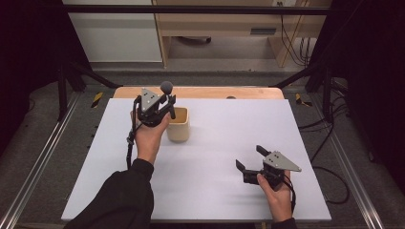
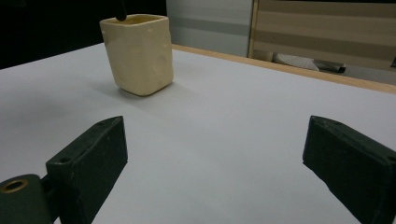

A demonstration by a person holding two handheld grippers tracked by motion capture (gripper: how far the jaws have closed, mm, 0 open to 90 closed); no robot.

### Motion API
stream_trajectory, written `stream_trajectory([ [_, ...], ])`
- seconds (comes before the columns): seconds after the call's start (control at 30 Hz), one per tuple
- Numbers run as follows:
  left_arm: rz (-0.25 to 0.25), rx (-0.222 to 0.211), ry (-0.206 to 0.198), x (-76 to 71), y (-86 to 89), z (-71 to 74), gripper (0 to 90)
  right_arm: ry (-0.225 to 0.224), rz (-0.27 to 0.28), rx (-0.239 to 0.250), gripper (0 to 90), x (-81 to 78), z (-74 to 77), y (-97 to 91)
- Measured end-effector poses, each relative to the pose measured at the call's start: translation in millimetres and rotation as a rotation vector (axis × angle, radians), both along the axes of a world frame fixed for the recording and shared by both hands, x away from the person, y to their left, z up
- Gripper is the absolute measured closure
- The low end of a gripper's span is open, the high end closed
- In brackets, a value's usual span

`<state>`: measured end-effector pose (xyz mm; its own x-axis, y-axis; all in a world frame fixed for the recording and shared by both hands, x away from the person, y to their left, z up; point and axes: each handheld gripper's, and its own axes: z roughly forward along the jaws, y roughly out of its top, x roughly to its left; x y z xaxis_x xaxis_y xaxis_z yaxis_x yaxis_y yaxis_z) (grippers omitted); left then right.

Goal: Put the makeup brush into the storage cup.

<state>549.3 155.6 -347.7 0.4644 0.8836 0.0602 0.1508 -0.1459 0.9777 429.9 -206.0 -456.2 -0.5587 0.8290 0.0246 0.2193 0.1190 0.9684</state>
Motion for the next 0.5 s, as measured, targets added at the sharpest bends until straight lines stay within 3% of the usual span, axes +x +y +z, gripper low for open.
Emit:
stream_trajectory([
  [0.5, -0.011, 0.014, 0.021, -0.4, -5.4, -12.5, 70.2, 0.005, 0.004, -0.011, 6.8, 0.1, -0.5, 0.2],
])
